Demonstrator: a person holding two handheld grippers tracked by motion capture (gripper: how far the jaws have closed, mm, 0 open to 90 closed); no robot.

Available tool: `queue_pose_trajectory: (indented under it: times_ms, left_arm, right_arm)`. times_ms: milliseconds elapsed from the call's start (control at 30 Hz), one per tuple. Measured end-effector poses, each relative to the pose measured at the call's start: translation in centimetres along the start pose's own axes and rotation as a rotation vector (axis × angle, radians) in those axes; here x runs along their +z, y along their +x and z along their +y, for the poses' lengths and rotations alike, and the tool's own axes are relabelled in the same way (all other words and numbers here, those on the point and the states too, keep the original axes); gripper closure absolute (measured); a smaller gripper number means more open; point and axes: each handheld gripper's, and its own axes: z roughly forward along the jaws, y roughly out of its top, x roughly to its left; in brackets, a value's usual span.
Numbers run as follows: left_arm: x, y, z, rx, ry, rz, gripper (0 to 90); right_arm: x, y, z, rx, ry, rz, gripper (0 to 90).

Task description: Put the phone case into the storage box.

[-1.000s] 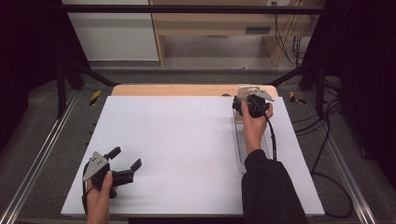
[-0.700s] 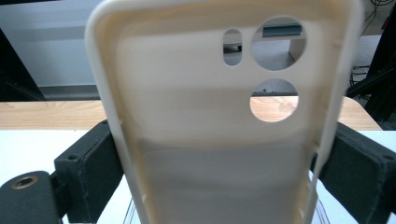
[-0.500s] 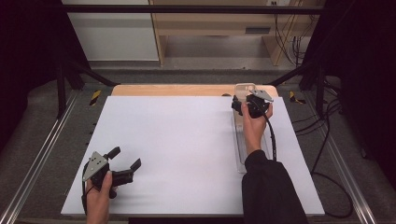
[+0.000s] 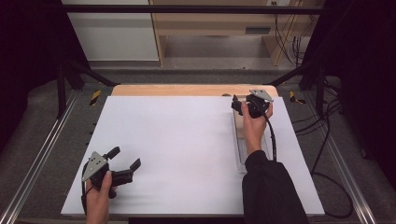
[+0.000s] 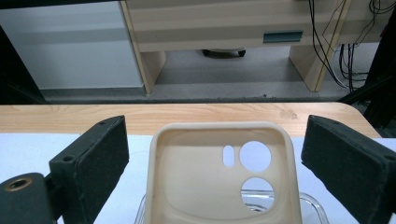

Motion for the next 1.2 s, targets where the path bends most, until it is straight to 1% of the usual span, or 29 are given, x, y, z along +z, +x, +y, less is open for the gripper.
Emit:
queue_pose_trajectory:
  times_ms: [167, 500, 833, 967, 1067, 1200]
  left_arm:
    - [0.0, 0.0, 0.0, -0.002, -0.001, 0.001, 1.8]
    - [-0.1, 0.0, 0.0, -0.004, -0.005, 0.003, 1.8]
    - [-0.2, 0.0, 0.0, -0.016, -0.011, 0.004, 1.8]
    - [-0.3, 0.1, 0.1, -0.014, -0.019, 0.001, 1.7]
    - [-0.2, 0.2, 0.0, -0.014, -0.015, 0.004, 1.7]
    - [-0.2, 0.2, 0.0, -0.009, -0.015, 0.006, 1.7]
  right_arm:
    - [-0.3, 0.0, 0.3, -0.002, -0.014, 0.003, 8.1]
    - [-0.7, 0.1, 0.5, -0.001, -0.017, 0.017, 7.8]
    - [-2.1, 0.3, 1.5, -0.012, -0.023, 0.043, 7.4]
    - [-2.6, 0.1, 2.0, -0.010, -0.038, 0.044, 7.4]
    - [-2.9, -0.1, 2.2, -0.002, -0.042, 0.049, 7.4]
    - [-3.1, -0.3, 2.4, -0.012, -0.043, 0.052, 7.5]
